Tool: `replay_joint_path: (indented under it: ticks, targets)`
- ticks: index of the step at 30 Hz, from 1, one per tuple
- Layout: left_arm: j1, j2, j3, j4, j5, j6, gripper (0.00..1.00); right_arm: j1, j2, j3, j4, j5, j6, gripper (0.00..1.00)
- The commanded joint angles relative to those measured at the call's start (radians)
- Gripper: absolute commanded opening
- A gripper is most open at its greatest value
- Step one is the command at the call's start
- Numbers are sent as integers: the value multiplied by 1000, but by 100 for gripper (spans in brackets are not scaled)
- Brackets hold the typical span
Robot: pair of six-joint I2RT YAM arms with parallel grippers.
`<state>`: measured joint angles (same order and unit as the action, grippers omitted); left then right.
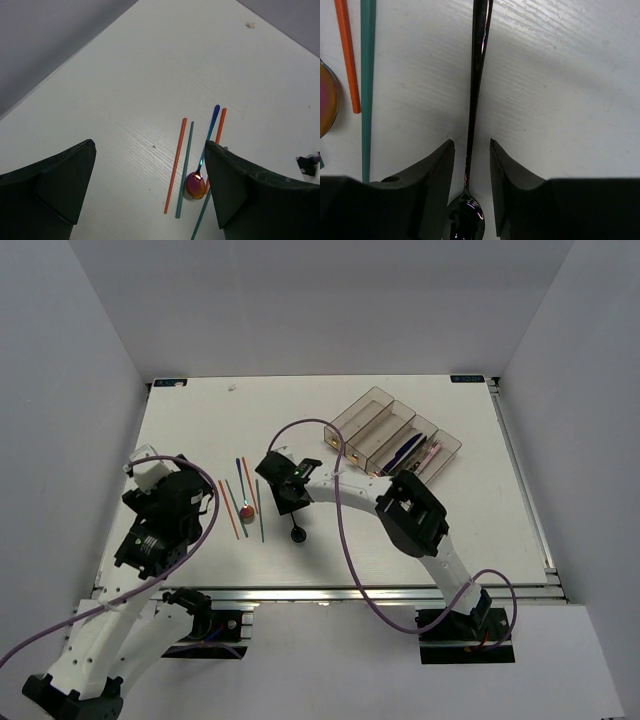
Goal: Sort the eating utensils into containers
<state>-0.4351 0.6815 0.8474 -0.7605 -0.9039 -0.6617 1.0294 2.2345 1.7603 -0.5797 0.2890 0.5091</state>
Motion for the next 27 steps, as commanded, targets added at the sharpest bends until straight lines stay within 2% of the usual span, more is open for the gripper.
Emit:
replay_joint_path:
  ticks: [1, 2, 4, 5, 6, 11, 12, 15, 17, 19, 22, 27]
  targets:
    - [-4, 55, 5, 13, 28, 33, 98, -2, 10, 12, -49, 33, 31, 40]
    - [-4, 67, 5, 15, 30, 34, 98, -2, 11, -14, -40, 30, 34, 38]
    - [-4, 72, 4, 20, 45, 42, 98, -2, 7, -41, -31, 6, 43, 24]
    - [-4, 66, 4, 21, 46, 45, 98, 0, 4, -67, -23, -13, 46, 16]
    - [-4, 63, 2, 24, 46, 45, 98, 0, -12, -79, -16, -20, 51, 0]
    - [-4, 29, -8, 38, 59, 56, 98, -11, -130, -154, 70, -86, 48, 0]
    - [-4, 24, -11, 50, 66, 66, 98, -23, -204, -203, 155, -120, 40, 0]
    - [-4, 24, -25, 81, 118, 91, 98, -144, -381, -345, 323, -269, 95, 0]
    - [-4, 33, -28, 90, 160, 99, 98, -270, -465, -427, 420, -345, 141, 0]
    - [-4, 49, -27, 99, 183, 108, 98, -378, -561, -493, 499, -341, 204, 0]
    - [-4, 62, -25, 102, 189, 113, 98, -498, -585, -512, 536, -332, 304, 0]
    - [-4, 61, -28, 105, 195, 114, 98, -623, -550, -454, 460, -104, 448, 0]
